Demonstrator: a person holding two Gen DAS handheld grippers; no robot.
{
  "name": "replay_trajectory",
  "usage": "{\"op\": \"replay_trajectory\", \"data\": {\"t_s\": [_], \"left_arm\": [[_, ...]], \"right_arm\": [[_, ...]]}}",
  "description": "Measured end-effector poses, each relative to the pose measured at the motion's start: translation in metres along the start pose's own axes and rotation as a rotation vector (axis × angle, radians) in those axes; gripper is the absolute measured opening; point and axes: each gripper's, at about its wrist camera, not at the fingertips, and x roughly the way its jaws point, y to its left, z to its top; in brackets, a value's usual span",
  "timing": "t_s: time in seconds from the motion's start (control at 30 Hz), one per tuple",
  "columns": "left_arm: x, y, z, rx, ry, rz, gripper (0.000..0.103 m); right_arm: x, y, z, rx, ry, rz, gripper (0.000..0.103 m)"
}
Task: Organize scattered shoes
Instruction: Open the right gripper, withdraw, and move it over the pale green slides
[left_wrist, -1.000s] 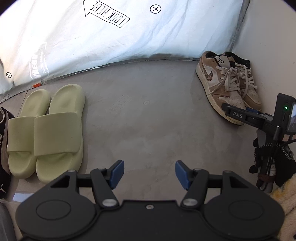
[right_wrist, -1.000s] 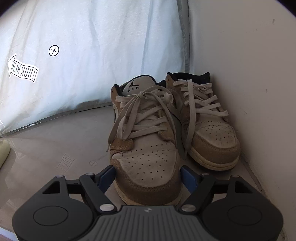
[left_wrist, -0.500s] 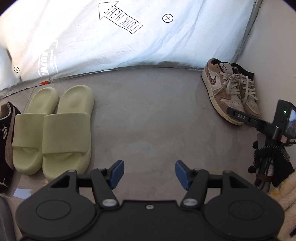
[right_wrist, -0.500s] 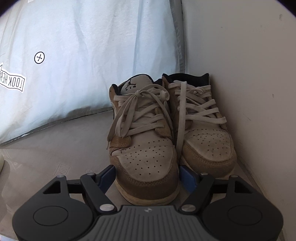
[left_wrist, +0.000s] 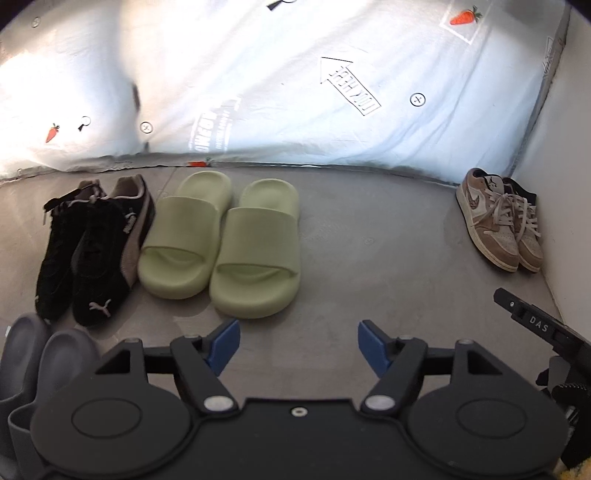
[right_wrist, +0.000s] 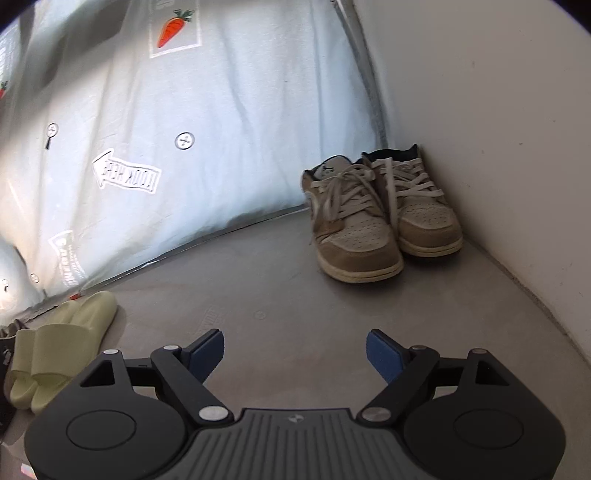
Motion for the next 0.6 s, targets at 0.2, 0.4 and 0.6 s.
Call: {"op": "replay_trajectory", "data": {"t_s": [0.2,0.4,0.6], "left_arm": [[-0.026,0.047,-0.020,-0.027,-0.024,0.000,0.072],[-0.057,0.103,-0.032,-0.028,-0.082,-0.029,0.072],[-0.077,0.165,-0.031,-0.063,-0.105,-0.038,0.073]], "right_arm": [[-0.034,0.085,-0.028,-0.114,-0.056,0.109,0.085],[-0.066,0.168,-0.070,-0.200,-0.170,0.175,0.084],[-0.050,0.252,-0.086,-0.252,-0.089,0.214,0.085]]}}
